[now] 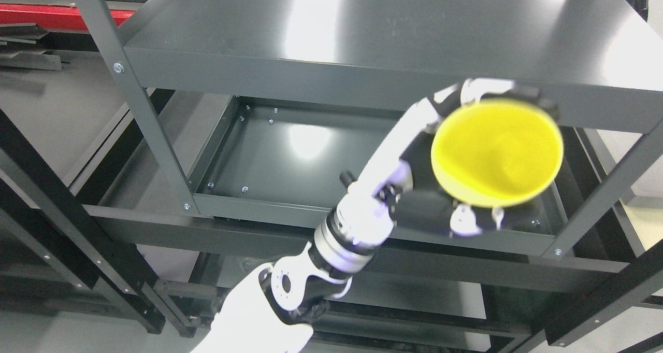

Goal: Place yellow IKEA cup on middle right shelf
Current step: 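Raise the left hand and reach the cup onto the upper shelf, then set the cup upright on the shelf and open the left hand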

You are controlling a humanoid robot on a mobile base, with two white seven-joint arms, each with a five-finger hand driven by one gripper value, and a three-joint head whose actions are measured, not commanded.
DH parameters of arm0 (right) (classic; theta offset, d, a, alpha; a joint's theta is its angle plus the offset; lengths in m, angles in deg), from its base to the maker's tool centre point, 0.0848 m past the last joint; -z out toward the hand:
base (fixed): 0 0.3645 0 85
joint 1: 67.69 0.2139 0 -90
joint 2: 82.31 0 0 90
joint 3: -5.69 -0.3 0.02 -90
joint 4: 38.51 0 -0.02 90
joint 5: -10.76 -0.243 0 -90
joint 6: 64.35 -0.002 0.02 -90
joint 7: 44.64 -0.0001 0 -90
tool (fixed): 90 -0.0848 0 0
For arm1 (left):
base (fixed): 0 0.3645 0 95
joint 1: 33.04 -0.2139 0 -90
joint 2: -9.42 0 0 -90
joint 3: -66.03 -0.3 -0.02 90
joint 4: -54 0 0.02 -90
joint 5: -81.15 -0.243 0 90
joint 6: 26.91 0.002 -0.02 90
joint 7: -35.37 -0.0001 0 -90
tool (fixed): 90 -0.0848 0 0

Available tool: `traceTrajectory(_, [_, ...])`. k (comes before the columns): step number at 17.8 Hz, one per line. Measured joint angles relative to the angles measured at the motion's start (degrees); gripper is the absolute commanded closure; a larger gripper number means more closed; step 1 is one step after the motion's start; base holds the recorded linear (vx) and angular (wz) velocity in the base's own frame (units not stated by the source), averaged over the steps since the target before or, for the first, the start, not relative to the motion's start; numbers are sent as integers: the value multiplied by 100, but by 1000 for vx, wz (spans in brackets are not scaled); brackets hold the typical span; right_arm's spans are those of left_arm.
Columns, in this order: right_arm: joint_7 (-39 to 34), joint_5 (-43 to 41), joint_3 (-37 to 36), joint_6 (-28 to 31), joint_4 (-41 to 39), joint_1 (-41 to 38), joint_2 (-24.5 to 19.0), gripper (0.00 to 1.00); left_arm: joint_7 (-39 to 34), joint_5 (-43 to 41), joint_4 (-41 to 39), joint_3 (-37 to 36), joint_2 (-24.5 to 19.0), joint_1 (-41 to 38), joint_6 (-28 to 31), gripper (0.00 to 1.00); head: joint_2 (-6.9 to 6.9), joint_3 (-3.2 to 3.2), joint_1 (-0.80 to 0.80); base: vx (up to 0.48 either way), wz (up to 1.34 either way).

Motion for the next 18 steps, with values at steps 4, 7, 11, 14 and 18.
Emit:
traceTrajectory(4, [0, 0, 0, 0, 0, 0, 0, 1, -590, 484, -12, 76, 0, 822, 65, 100, 0, 0, 0, 0, 0])
traceTrajectory(7, [0, 0, 0, 0, 0, 0, 0, 1, -1682, 768, -12, 305, 1, 1403, 1086, 100, 0, 0, 0, 0, 0])
traceTrajectory(11, [0, 0, 0, 0, 0, 0, 0, 1, -3289, 946, 36, 762, 1, 1933, 3171, 99, 0, 0, 0, 0, 0])
traceTrajectory(14, [0, 0, 0, 0, 0, 0, 0, 1, -3743, 826, 151, 1050, 1, 2143, 4585, 97, 0, 0, 0, 0, 0])
traceTrajectory(18, [0, 0, 0, 0, 0, 0, 0, 1, -3894, 702, 412, 1328, 1, 2301, 5849, 83, 0, 0, 0, 0, 0])
